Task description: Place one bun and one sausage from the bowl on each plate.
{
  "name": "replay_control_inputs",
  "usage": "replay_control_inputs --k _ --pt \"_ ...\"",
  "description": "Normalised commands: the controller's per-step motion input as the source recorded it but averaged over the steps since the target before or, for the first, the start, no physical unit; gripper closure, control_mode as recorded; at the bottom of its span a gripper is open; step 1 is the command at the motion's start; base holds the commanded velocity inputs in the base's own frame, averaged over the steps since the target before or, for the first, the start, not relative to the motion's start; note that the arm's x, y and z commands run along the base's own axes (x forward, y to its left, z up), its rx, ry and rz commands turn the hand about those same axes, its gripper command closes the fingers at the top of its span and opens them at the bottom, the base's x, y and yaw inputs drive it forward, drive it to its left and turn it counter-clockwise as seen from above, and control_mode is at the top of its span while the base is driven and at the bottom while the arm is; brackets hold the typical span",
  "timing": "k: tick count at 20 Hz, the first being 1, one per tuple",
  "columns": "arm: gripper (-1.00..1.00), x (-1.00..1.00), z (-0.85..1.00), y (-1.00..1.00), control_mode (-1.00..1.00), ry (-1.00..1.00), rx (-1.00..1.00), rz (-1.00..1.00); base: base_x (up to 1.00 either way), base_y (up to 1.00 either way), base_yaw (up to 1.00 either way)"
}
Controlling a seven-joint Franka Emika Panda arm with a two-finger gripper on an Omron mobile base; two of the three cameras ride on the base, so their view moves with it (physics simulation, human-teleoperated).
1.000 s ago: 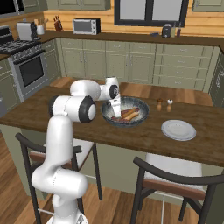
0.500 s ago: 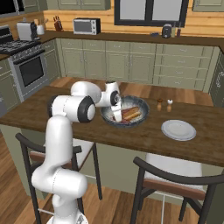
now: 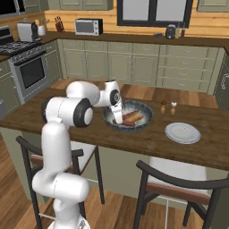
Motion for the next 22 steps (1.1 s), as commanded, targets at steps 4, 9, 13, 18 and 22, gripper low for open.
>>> replay_control_inputs --k 4,9,13,18,22 --pt "1.00 -0.13 1.00 0.41 -1.00 -0.26 0.10 0.18 0.00 0.00 0.00" --pt "1.00 -0.06 0.73 0.95 -1.00 0.04 0.00 0.54 0.00 0.00 0.00" --pt "1.00 0.07 0.76 0.59 -1.00 -0.09 0.04 0.68 0.00 0.00 0.00" --pt "1.00 -0.08 0.30 0.84 -1.00 -0.04 -0.07 0.68 0.00 0.00 0.00" --pt "1.00 -0.07 -0.54 0.89 -1.00 -0.02 -0.01 0.77 0.00 0.00 0.00"
